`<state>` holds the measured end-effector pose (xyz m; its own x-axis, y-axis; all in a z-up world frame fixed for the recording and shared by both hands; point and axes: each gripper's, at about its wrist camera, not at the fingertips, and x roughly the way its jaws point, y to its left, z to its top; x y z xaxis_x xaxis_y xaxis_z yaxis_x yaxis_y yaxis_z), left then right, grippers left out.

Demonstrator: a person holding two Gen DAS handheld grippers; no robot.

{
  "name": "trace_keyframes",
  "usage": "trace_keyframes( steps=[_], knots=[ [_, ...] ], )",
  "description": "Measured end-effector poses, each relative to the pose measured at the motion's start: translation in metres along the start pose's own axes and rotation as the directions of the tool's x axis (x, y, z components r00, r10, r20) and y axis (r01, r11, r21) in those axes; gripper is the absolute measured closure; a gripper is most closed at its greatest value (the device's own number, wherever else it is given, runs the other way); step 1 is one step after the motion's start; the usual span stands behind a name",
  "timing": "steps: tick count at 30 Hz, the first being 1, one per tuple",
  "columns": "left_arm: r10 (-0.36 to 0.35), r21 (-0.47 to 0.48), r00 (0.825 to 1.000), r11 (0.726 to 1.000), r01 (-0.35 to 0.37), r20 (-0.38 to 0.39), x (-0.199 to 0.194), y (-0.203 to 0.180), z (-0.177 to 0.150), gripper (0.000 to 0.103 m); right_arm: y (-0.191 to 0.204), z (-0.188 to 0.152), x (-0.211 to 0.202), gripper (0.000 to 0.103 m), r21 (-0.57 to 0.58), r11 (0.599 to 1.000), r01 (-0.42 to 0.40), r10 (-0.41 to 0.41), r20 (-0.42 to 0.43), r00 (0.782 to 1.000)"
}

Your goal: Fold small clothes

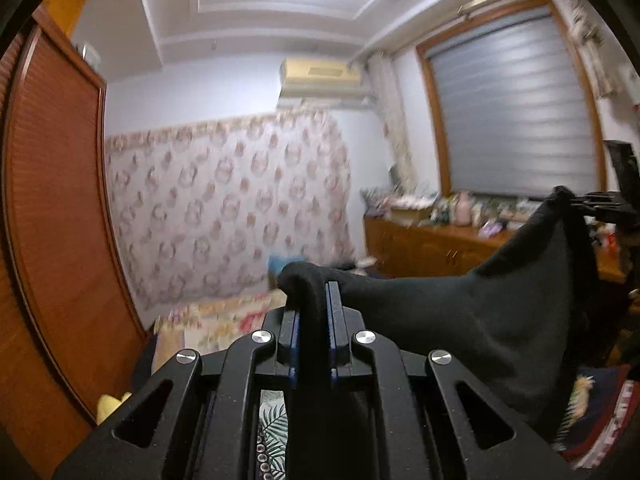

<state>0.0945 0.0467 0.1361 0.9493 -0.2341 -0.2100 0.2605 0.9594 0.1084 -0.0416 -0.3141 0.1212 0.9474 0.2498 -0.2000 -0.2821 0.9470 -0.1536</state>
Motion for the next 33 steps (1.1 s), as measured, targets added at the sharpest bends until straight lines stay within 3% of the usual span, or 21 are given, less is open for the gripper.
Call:
trace_keyframes(
  steps=[5, 8, 11, 15, 26, 29, 31, 33],
  knots=[
    [0.002, 0.021, 0.989, 1.0, 0.002, -0.15, 0.103, 0.0, -0.049, 0.091, -0.022, -0.059, 0.116, 0.091, 0.046, 0.999, 0.019, -0.011, -0.169, 0.985],
    [-0.002, 0.037, 0.971, 0.999, 0.011, -0.239, 0.159, -0.004, -0.077, 0.092, -0.03, -0.088, 0.173, 0.091, 0.068, 0.998, 0.015, 0.002, -0.245, 0.97],
    [0.0, 0.011, 0.96, 1.0, 0.003, -0.279, 0.185, -0.006, -0.087, 0.091, -0.039, -0.104, 0.217, 0.091, 0.116, 0.993, 0.019, 0.016, -0.297, 0.955],
    [0.004, -0.018, 0.944, 1.0, -0.01, -0.329, 0.214, -0.001, -0.096, 0.091, -0.051, -0.098, 0.257, 0.091, 0.137, 0.99, 0.019, 0.029, -0.341, 0.94],
    [-0.018, -0.051, 0.91, 0.999, -0.004, -0.414, 0.26, -0.001, -0.108, 0.09, -0.087, -0.09, 0.291, 0.091, 0.158, 0.987, -0.004, 0.071, -0.418, 0.906],
    [-0.025, -0.061, 0.906, 0.998, -0.001, -0.422, 0.26, -0.001, -0.108, 0.078, -0.089, -0.089, 0.3, 0.084, 0.167, 0.986, -0.001, 0.077, -0.445, 0.892],
    [-0.046, -0.09, 0.906, 0.996, 0.008, -0.421, 0.251, -0.002, -0.108, 0.062, -0.091, -0.09, 0.303, 0.077, 0.173, 0.985, 0.015, 0.067, -0.456, 0.887],
    [-0.08, -0.118, 0.905, 0.992, 0.034, -0.418, 0.243, -0.002, -0.108, 0.053, -0.094, -0.087, 0.298, 0.068, 0.176, 0.984, 0.023, 0.062, -0.461, 0.885]
  ],
)
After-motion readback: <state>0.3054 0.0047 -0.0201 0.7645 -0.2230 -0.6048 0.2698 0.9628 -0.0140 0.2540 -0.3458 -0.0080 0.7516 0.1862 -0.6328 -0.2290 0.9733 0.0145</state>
